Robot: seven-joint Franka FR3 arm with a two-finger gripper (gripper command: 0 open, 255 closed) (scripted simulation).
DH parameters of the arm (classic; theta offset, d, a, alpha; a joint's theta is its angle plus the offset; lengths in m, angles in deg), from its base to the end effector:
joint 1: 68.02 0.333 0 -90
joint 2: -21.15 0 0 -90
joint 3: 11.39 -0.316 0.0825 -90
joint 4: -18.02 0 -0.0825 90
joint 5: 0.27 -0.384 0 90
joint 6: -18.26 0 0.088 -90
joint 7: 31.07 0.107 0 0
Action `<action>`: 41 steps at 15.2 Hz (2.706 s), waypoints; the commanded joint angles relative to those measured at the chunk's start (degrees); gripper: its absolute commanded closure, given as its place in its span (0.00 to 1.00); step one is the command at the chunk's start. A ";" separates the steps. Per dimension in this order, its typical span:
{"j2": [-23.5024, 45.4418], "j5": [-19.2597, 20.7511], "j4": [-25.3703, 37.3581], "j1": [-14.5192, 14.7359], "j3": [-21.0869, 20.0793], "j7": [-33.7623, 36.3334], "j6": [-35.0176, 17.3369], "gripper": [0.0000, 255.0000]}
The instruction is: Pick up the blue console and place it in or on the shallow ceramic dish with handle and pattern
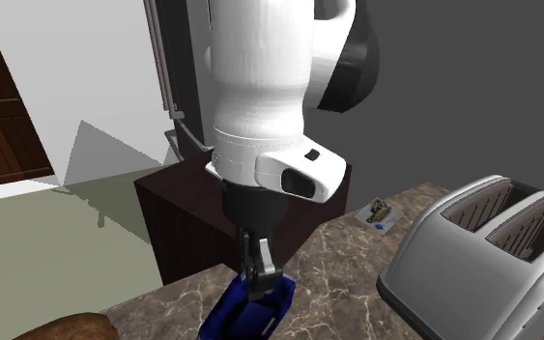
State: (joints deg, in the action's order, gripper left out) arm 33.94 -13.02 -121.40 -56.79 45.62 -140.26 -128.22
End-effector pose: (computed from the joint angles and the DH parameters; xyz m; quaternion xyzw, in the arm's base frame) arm 0.3328 -0.3591 0.2568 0.8925 0.4498 -0.0289 0.0156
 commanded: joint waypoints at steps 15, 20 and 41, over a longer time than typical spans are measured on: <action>15.52 -17.28 10.01 -16.09 -14.44 -14.14 -1.58 1.00; 18.90 -20.87 10.87 -19.04 -18.18 -16.48 -3.96 1.00; 12.41 -13.80 9.36 -12.90 -10.87 -11.60 0.61 0.00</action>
State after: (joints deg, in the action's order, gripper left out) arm 46.41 -26.91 -112.03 -69.76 34.68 -151.93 -127.68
